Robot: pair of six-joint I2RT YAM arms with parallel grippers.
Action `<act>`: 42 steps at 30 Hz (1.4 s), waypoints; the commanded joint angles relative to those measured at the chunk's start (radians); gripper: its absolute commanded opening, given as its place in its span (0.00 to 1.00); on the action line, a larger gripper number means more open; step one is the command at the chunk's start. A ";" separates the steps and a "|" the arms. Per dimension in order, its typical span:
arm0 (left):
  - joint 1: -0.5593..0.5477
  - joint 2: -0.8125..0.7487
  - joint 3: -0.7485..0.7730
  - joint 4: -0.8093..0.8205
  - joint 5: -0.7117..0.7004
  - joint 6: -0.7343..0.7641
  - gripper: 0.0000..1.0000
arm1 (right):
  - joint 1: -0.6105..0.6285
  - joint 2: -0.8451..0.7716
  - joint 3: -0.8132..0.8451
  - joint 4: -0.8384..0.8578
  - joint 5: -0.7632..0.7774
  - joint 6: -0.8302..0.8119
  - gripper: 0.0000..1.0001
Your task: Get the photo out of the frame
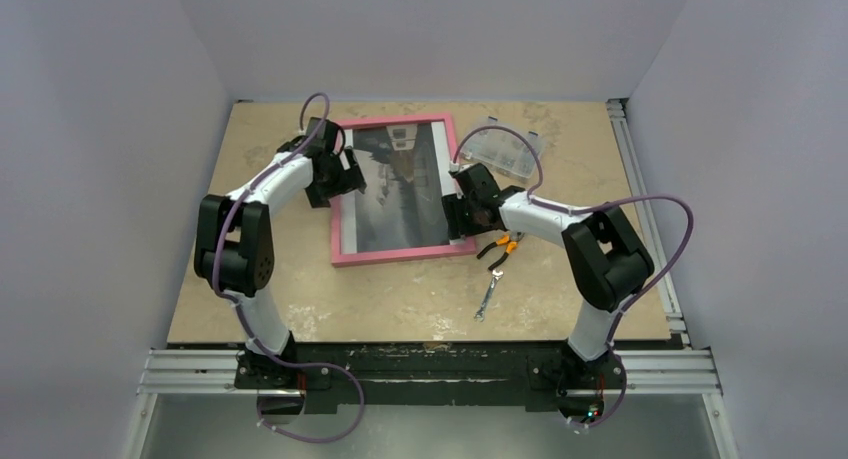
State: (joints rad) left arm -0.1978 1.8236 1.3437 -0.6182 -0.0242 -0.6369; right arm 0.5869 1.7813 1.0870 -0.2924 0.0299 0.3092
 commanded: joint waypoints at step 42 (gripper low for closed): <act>-0.037 -0.779 -0.176 -0.097 0.147 0.028 0.87 | 0.072 -0.127 0.258 -0.220 0.130 -0.023 0.00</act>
State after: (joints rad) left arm -0.2317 1.1236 1.1622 -0.7113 0.0937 -0.6155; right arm 0.5808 1.7050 1.2682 -0.5232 0.1375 0.2913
